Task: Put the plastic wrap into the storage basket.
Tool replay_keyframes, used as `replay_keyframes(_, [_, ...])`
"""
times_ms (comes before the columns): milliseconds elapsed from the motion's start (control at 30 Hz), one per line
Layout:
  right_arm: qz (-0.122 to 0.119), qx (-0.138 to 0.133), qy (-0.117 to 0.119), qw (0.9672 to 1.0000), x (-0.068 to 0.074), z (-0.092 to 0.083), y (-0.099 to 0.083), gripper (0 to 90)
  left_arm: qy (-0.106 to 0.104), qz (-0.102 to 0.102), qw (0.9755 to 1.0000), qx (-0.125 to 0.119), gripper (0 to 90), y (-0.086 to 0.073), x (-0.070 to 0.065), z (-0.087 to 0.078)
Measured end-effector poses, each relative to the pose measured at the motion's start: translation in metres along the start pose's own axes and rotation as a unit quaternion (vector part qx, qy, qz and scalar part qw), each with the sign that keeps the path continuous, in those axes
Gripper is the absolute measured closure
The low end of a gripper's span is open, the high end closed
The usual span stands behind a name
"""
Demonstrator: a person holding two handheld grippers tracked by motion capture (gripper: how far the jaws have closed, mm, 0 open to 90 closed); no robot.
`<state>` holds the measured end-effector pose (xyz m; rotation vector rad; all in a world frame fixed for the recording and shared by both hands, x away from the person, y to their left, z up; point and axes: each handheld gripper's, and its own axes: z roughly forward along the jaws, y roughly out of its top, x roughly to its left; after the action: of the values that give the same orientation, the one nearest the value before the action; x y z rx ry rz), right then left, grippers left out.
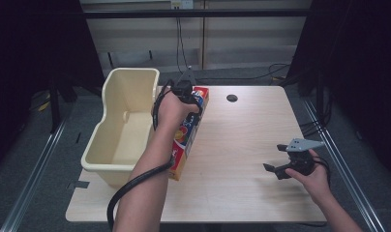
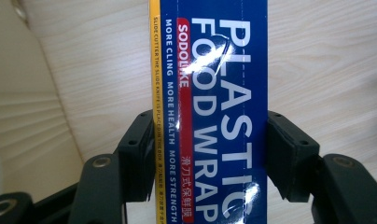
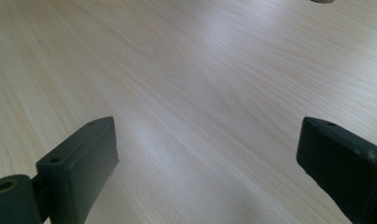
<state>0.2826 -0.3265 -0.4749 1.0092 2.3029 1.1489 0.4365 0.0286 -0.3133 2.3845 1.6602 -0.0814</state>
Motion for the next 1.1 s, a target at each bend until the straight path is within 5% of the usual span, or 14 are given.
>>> replay_keyframes(1100, [-0.002,0.002,0.005,1.0,0.001,0.001,0.0,4.9,-0.01,-0.02,0.9997,-0.009,41.7,-0.004,0.025,-0.065])
